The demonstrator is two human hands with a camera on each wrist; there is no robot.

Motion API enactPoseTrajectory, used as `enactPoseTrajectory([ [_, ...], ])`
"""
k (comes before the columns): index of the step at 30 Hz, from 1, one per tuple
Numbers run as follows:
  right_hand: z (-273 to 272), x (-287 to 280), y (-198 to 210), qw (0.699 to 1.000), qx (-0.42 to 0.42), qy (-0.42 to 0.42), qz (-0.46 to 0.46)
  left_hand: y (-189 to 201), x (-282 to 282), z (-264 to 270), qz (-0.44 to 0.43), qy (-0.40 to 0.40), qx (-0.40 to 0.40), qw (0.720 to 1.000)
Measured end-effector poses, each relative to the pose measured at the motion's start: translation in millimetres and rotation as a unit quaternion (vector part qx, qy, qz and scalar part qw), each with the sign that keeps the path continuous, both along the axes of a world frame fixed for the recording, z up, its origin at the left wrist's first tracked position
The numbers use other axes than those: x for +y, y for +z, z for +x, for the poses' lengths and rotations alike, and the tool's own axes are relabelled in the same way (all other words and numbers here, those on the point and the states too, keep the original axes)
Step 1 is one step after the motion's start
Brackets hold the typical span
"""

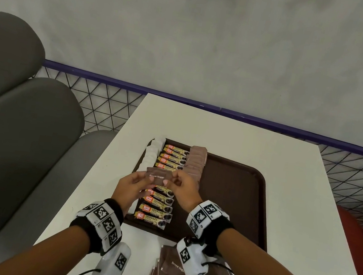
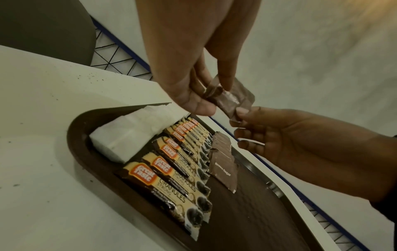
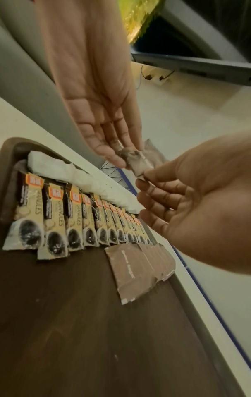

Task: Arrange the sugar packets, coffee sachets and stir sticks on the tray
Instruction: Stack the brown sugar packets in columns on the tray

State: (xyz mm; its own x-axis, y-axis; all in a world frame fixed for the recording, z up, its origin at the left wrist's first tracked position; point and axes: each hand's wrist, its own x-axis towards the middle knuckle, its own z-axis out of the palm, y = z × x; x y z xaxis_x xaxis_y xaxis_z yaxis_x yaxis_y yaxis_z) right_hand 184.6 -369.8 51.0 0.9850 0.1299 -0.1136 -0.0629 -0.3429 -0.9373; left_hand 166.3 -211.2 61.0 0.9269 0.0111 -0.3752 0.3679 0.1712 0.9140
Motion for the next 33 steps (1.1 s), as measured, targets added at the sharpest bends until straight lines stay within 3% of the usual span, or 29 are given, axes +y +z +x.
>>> enactPoseTrajectory([
  [7, 0, -13, 2, 0.999, 0.01, 0.042, 0.024, -1, 4, -2, 0.022, -0.03, -0.005, 0.999],
  [11, -6, -20, -2, 1.0, 0.009, 0.009, 0.005, -4, 3, -2, 0.017, -0.038, 0.008, 0.999],
  [16, 0, -50, -21, 0.985, 0.08, -0.098, -0.115, -8, 8, -1, 0.024, -0.021, 0.023, 0.999],
  [22, -4, -60, -40, 0.966, 0.157, -0.07, -0.192, -13, 19, 0, 0.052, -0.01, 0.025, 0.998],
  [33, -7, -52, -46, 0.922, 0.144, -0.094, -0.347, -17, 19, -2, 0.048, -0.026, 0.025, 0.998],
])
